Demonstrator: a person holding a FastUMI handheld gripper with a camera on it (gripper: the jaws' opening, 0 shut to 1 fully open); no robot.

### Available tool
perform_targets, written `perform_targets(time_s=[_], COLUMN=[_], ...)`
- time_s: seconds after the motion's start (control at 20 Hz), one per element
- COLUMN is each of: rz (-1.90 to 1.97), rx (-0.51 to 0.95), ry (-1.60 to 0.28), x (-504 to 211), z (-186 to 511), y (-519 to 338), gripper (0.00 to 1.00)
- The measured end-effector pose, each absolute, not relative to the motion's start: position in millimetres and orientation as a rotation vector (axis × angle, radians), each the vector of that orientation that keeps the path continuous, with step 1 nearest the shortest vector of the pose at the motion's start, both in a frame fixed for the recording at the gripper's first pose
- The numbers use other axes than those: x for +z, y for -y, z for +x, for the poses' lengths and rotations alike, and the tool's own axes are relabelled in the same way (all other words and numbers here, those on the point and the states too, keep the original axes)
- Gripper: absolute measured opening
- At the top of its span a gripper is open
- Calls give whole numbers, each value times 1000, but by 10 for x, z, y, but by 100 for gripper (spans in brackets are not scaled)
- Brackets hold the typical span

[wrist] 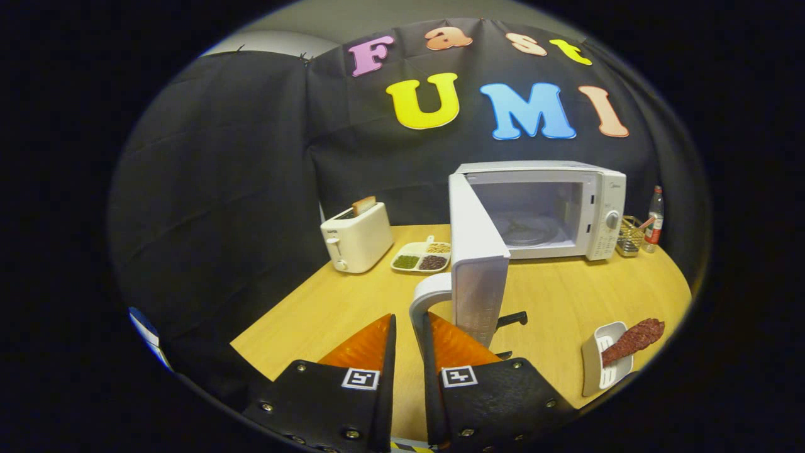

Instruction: Open the microwave, put the food inside, and close the microwave door.

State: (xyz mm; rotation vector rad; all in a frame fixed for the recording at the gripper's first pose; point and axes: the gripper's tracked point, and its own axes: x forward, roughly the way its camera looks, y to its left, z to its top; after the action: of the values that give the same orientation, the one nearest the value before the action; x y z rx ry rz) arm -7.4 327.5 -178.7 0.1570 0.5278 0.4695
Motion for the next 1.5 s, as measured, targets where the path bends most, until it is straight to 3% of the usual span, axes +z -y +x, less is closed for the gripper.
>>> perform_targets(time_s=[0.1, 0.25, 0.35, 0.5, 0.8, 1.25, 1.5], rz=[211, 199, 196, 181, 242, 210, 233], rx=[604, 683, 719, 706, 550, 284, 207], ry=[-538, -478, -431, -353, -306, -349, -431], x=[-1688, -1420, -1234, -948, -718, -1045, -1372], z=[-200, -297, -337, -276, 66, 466, 554], y=[-3486, -3424, -3361, -3082, -2282, -850, -350], gripper=[22, 25, 45, 100, 100, 99, 100])
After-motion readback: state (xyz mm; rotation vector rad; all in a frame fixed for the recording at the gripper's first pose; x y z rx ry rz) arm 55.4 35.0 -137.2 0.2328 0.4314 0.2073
